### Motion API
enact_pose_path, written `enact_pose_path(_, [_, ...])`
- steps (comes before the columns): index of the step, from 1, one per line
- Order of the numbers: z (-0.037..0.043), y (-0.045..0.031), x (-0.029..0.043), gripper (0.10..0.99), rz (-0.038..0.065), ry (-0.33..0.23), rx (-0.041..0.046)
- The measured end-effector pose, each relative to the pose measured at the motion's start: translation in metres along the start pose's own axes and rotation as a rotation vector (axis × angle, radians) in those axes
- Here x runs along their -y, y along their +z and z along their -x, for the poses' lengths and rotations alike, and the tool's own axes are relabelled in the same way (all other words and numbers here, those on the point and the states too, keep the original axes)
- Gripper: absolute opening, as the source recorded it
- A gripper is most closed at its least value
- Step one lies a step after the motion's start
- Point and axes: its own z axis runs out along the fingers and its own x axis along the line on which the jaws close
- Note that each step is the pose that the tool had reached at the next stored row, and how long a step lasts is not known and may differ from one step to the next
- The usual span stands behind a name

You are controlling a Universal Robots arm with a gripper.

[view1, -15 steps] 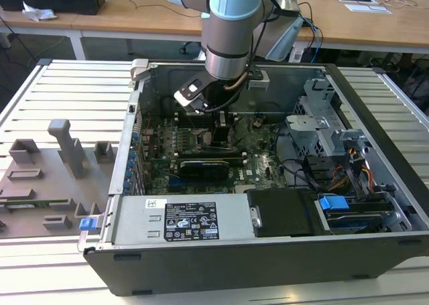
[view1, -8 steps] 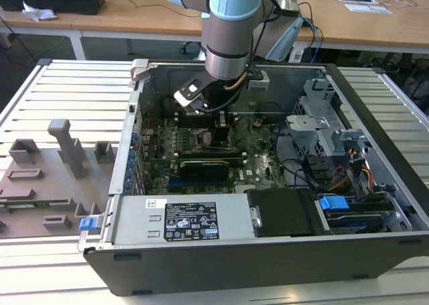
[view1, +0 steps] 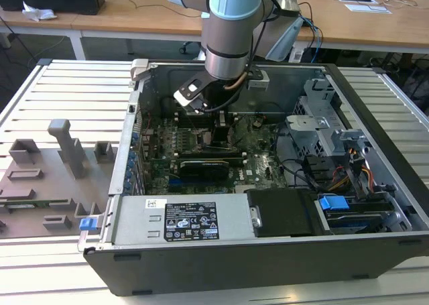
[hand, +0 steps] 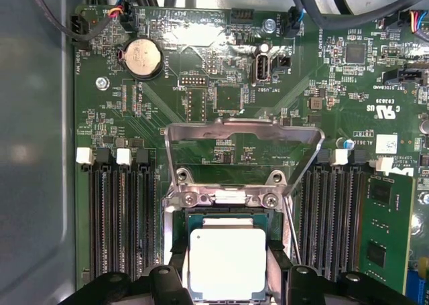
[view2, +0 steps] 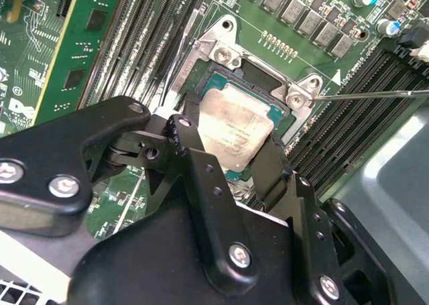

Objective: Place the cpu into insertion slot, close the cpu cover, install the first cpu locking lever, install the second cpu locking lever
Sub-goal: 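Place the cpu into insertion slot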

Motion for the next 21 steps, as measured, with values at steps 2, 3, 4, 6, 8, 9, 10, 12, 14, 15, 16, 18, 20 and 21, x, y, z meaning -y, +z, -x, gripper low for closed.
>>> enact_pose_path(2, [0.0002, 0.0, 0.0, 0.545, 0.0, 0.007, -0.0012])
enact_pose_path(3, [0.0002, 0.0, 0.0, 0.545, 0.0, 0.007, -0.0015])
enact_pose_path(4, [0.0004, 0.0001, 0.0, 0.545, 0.0, 0.007, -0.0018])
enact_pose_path(6, [0.0011, 0.0004, -0.0001, 0.545, 0.0, 0.007, -0.0022])
enact_pose_path(8, [0.0021, 0.0006, 0.0, 0.545, 0.0, 0.007, -0.0018])
enact_pose_path(9, [0.0022, 0.0008, -0.0001, 0.545, 0.0, 0.007, -0.0024])
enact_pose_path(10, [0.0022, 0.0009, -0.0002, 0.545, 0.0, 0.007, -0.0029])
enact_pose_path(12, [0.0023, 0.0014, -0.0004, 0.545, -0.001, 0.007, -0.0048])
enact_pose_path(14, [0.0022, 0.002, -0.0006, 0.545, 0.0, 0.007, -0.0056])
enact_pose_path(15, [0.0022, 0.002, -0.0007, 0.545, 0.0, 0.007, -0.0057])
enact_pose_path(16, [0.0022, 0.002, -0.0007, 0.545, 0.0, 0.007, -0.0057])
enact_pose_path(18, [0.0022, 0.002, -0.0007, 0.545, 0.0, 0.007, -0.0056])
enact_pose_path(20, [0.0019, 0.0026, -0.0009, 0.545, 0.001, 0.007, -0.0073])
enact_pose_path(21, [0.0019, 0.0026, -0.0009, 0.553, 0.001, 0.007, -0.0071])
